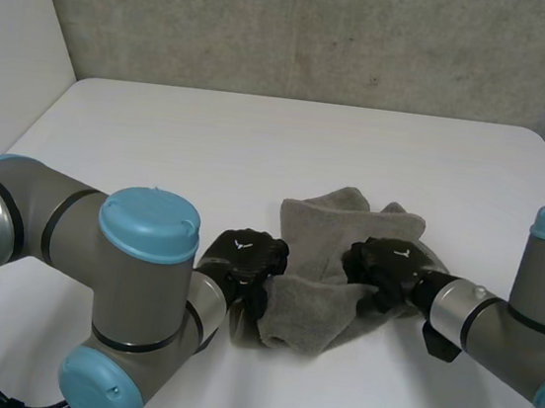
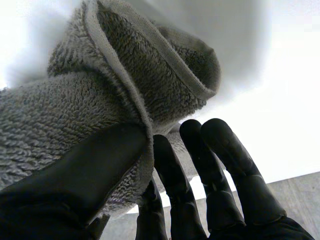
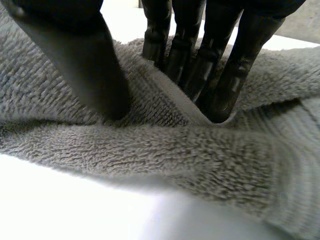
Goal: Fold the towel.
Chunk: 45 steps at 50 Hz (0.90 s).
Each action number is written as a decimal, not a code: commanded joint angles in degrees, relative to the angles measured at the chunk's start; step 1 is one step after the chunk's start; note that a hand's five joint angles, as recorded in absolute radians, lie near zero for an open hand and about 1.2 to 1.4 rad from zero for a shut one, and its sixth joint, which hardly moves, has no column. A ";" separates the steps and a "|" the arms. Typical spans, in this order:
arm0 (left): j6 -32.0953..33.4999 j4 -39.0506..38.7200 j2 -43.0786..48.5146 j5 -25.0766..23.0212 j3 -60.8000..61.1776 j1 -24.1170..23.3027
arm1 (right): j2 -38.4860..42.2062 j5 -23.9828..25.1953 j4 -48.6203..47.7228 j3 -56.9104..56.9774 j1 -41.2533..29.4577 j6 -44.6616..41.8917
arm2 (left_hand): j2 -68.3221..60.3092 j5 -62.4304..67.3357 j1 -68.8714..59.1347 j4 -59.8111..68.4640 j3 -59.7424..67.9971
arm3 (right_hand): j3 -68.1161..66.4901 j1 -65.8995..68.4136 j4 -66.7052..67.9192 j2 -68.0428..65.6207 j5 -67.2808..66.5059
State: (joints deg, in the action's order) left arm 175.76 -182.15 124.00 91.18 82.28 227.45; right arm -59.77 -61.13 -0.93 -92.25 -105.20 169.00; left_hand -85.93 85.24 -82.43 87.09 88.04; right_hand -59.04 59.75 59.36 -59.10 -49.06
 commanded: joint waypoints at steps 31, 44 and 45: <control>21.73 -10.59 -8.15 5.23 -19.56 3.35 | -10.01 -11.12 -11.39 20.81 -8.18 -11.47 | 5.93 -15.24 2.43 -7.09 -8.04 | -20.96 20.25 20.64 -20.90 -20.94; 26.82 -12.17 -10.27 4.79 13.06 2.83 | -8.17 -10.24 4.70 5.43 -8.54 -26.87 | 5.93 -15.24 2.43 -7.09 -8.04 | -20.96 20.25 20.64 -20.90 -20.94; 27.26 -13.39 -10.27 4.79 14.73 2.74 | -8.25 -10.33 4.80 4.20 -8.27 -26.79 | 5.93 -15.24 2.43 -7.09 -8.04 | -20.96 20.25 20.64 -20.90 -20.94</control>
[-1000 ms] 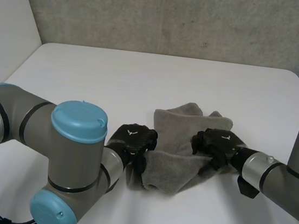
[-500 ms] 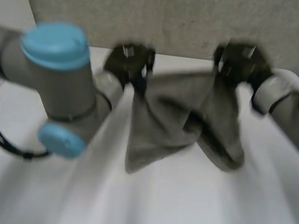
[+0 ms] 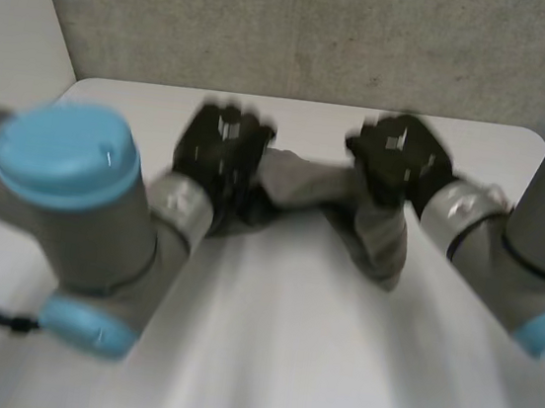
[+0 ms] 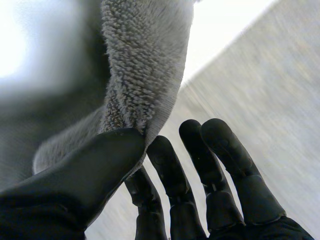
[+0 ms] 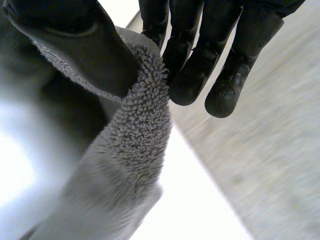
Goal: Fold the towel.
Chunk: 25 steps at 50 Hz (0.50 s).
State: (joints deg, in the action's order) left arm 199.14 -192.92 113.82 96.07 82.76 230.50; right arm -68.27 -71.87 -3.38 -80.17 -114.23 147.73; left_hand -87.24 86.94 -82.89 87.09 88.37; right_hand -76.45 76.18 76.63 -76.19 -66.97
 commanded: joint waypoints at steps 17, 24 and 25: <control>4.33 -7.47 -0.88 0.17 15.15 -0.58 | -0.37 -0.46 1.19 -13.61 0.85 -0.25 | 27.91 -37.60 23.55 -27.75 -29.04 | -3.55 3.82 3.37 -3.81 -3.03; 7.13 -6.59 -3.16 -0.27 15.60 -0.67 | -0.28 -1.07 -0.57 -14.13 1.02 1.77 | 65.57 -75.27 61.22 -65.42 -66.70 | -3.55 3.82 3.37 -3.81 -3.03; 7.14 -6.59 -3.16 -0.27 15.59 -0.66 | -0.28 -1.07 -0.57 -14.13 1.02 1.77 | 65.59 -75.28 61.23 -65.43 -66.72 | -3.55 3.82 3.37 -3.81 -3.03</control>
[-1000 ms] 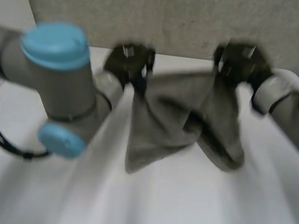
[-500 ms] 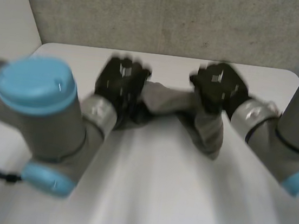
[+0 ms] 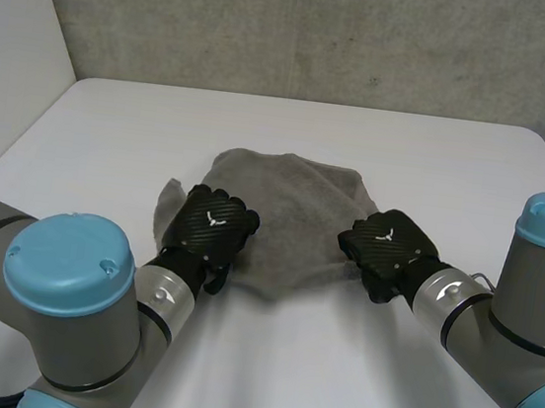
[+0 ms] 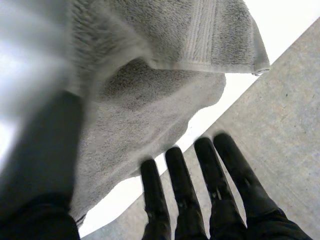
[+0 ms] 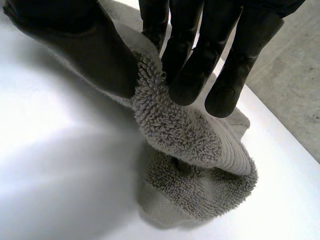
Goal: Fold the towel.
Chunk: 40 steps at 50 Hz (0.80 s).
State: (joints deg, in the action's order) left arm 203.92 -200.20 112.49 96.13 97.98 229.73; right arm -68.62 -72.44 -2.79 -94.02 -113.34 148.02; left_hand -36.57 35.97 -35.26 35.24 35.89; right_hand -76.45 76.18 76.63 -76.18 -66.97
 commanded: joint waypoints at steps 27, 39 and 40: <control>8.69 25.30 14.42 -20.98 -28.11 16.71 | 1.21 -1.04 -2.22 -1.69 -0.48 1.13 | 8.19 -17.59 6.88 -6.86 -7.51 | -3.55 3.82 3.37 -3.82 -3.03; 8.95 31.19 21.80 -20.02 -36.20 16.80 | 1.82 -1.04 -2.31 -1.87 -0.04 1.04 | -5.59 -3.82 -6.90 6.91 6.26 | -3.55 3.82 3.37 -3.82 -3.03; 8.95 31.19 21.80 -20.01 -36.20 16.80 | 1.82 -1.04 -2.31 -1.87 -0.04 1.04 | -5.61 -3.80 -6.92 6.93 6.28 | -3.55 3.82 3.37 -3.82 -3.03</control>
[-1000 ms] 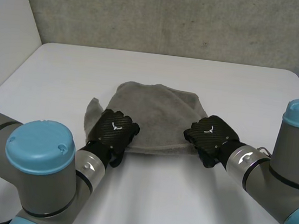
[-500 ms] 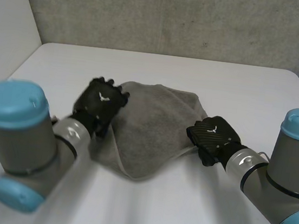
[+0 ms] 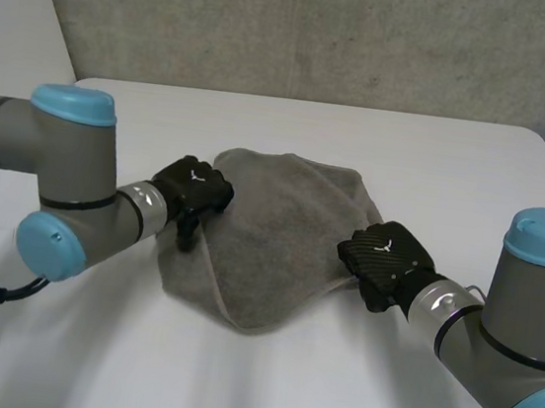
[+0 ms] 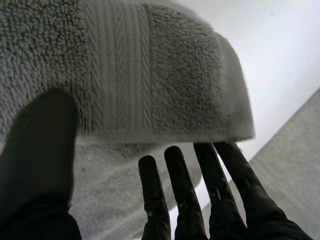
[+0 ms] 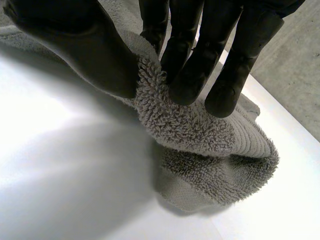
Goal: Fold the towel.
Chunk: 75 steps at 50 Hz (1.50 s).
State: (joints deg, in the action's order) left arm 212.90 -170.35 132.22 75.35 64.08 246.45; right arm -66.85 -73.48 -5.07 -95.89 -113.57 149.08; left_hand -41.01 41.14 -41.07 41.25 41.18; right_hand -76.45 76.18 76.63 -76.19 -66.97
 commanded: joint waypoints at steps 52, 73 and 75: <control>-6.51 -12.54 -23.47 8.93 13.27 4.73 | -6.00 -1.67 4.53 11.14 -0.08 9.38 | -38.99 28.86 -38.93 38.75 38.82 | -3.55 3.82 3.37 -3.81 -3.03; -19.90 -16.59 -32.92 10.69 16.33 8.43 | 8.11 -0.62 27.84 42.64 -5.86 3.33 | -38.99 28.86 -38.93 38.75 38.82 | -3.55 3.82 3.37 -3.81 -3.03; -19.11 -16.59 -31.77 10.78 17.21 9.22 | 10.75 0.26 27.84 42.20 -7.53 2.19 | -38.99 28.86 -38.93 38.75 38.82 | -3.55 3.82 3.37 -3.81 -3.03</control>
State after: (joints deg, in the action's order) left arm 191.53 -186.85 95.63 86.09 77.66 254.40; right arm -66.06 -75.44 21.49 -52.70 -116.32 155.72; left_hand -87.01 85.01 -83.15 87.01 88.38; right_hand -76.46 76.26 76.63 -76.37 -66.97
